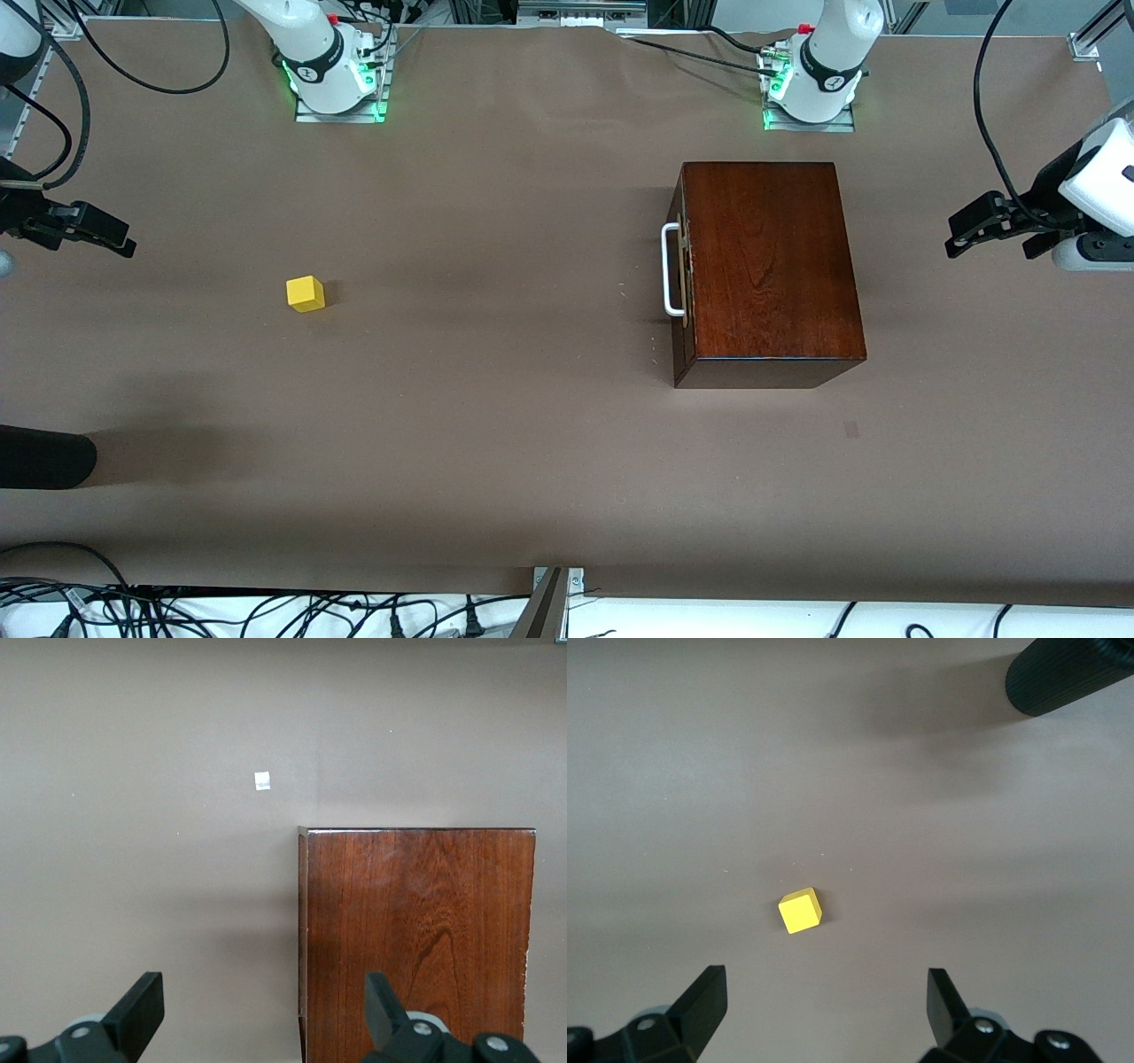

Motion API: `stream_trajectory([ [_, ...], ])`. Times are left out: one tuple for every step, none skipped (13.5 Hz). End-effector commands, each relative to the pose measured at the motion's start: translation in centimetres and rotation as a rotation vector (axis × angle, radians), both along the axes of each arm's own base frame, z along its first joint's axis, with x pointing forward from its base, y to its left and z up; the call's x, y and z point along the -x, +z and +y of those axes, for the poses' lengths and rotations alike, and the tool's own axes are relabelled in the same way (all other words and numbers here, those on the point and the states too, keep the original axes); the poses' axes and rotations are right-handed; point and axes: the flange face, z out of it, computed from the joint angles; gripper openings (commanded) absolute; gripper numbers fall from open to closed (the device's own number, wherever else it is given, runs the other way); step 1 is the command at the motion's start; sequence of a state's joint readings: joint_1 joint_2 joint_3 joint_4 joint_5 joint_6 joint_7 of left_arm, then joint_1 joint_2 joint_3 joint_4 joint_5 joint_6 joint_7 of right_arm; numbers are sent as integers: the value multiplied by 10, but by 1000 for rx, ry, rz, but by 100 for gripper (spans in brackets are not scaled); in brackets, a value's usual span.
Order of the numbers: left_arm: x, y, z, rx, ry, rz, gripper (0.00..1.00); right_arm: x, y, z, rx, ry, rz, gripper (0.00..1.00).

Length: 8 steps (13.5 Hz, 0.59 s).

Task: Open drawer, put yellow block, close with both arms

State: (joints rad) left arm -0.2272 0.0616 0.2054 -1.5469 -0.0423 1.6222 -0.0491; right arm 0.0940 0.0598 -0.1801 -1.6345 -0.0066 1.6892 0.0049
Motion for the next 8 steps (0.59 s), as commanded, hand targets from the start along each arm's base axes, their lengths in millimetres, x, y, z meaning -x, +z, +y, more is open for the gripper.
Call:
stream_trajectory([
  [-2, 10, 4, -2, -41, -29, 100, 0, 1, 0, -6, -14, -4, 100],
  [-3, 10, 5, -3, -50, -32, 100, 0, 1, 0, -6, -14, -4, 100],
  [-3, 10, 6, -2, -40, -31, 100, 0, 1, 0, -6, -14, -4, 100],
  [-1, 9, 5, -2, -40, -23, 100, 0, 0, 0, -4, -12, -2, 100],
  [-2, 11, 6, -3, -41, -26, 100, 0, 1, 0, -6, -12, -4, 100],
  [-2, 11, 6, -6, -40, -26, 100, 0, 1, 0, -4, -12, -4, 100],
  [-2, 11, 6, -9, -40, -27, 100, 0, 1, 0, -6, -12, -4, 100],
  [-2, 11, 3, -12, -45, -27, 100, 0, 0, 0, -6, -14, -3, 100],
])
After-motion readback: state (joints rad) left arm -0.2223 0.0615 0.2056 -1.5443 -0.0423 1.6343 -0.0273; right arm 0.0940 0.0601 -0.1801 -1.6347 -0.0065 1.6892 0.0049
